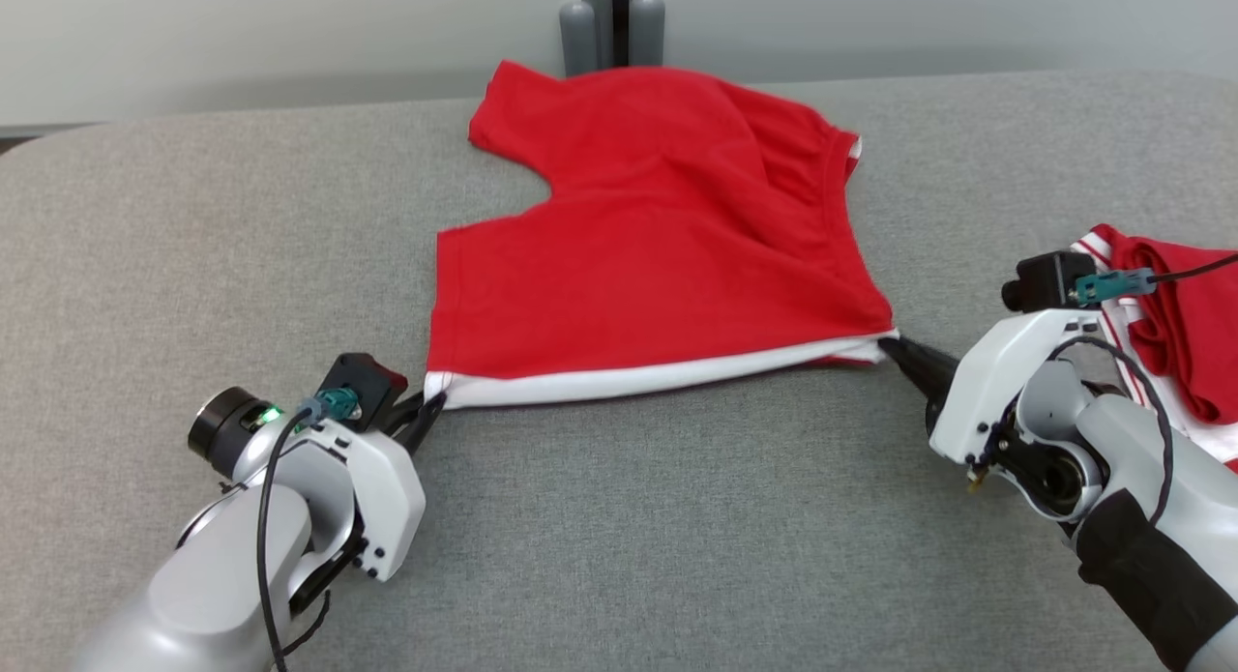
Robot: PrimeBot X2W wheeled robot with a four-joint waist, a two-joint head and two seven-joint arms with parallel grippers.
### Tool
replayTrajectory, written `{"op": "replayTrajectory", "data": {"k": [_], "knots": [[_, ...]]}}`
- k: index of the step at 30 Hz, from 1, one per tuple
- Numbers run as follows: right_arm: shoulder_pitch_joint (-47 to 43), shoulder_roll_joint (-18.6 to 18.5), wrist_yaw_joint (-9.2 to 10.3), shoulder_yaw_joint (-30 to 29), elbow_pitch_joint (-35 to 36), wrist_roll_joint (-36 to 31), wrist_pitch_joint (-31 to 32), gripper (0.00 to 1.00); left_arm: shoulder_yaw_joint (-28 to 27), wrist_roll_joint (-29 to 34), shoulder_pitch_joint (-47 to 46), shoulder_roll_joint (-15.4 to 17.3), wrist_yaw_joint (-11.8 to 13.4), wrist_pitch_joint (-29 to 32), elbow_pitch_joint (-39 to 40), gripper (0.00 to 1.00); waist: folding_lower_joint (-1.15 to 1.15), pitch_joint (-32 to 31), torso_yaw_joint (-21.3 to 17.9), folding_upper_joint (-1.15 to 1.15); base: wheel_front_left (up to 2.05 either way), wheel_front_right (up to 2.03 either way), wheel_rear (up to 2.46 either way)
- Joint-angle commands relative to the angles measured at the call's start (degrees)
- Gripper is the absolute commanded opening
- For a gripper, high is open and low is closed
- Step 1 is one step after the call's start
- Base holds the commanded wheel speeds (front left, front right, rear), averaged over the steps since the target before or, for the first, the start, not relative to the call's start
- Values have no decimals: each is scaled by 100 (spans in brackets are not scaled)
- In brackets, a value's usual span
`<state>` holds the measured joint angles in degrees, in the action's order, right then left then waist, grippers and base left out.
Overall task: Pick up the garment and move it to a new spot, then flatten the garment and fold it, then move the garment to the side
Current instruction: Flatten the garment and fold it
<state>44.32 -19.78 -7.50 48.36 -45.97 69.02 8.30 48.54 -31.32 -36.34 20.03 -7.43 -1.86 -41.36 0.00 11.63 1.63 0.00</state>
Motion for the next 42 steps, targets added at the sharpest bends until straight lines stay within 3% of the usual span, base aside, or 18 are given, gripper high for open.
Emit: {"op": "replayTrajectory", "data": {"k": [1,10,20,29,35,42], "knots": [[-74,-106,0,61,43,24,72,0,39,27,56,123,-1,60,62,0,0,-73,-23,0,0,0,0],[-251,-771,1,880,593,134,1030,0,650,-379,503,1062,0,1218,1337,0,0,-544,-136,0,0,0,0],[-643,-1464,8,1289,1399,712,2396,0,954,-1494,1239,2371,14,2833,3488,0,0,-953,-256,0,0,0,0],[-1179,-2035,9,1428,2224,1080,3529,0,1069,-2414,1888,3325,441,4005,5230,0,0,-1224,-349,0,0,0,0],[-1554,-2394,9,1353,2764,1196,3963,0,1061,-2945,2181,3718,783,4434,6048,0,0,-1284,-398,0,0,0,0],[-1797,-2366,7,982,3110,1238,3925,0,772,-3164,2090,3660,1057,4211,6321,0,0,-1250,-491,0,0,0,0]]}}
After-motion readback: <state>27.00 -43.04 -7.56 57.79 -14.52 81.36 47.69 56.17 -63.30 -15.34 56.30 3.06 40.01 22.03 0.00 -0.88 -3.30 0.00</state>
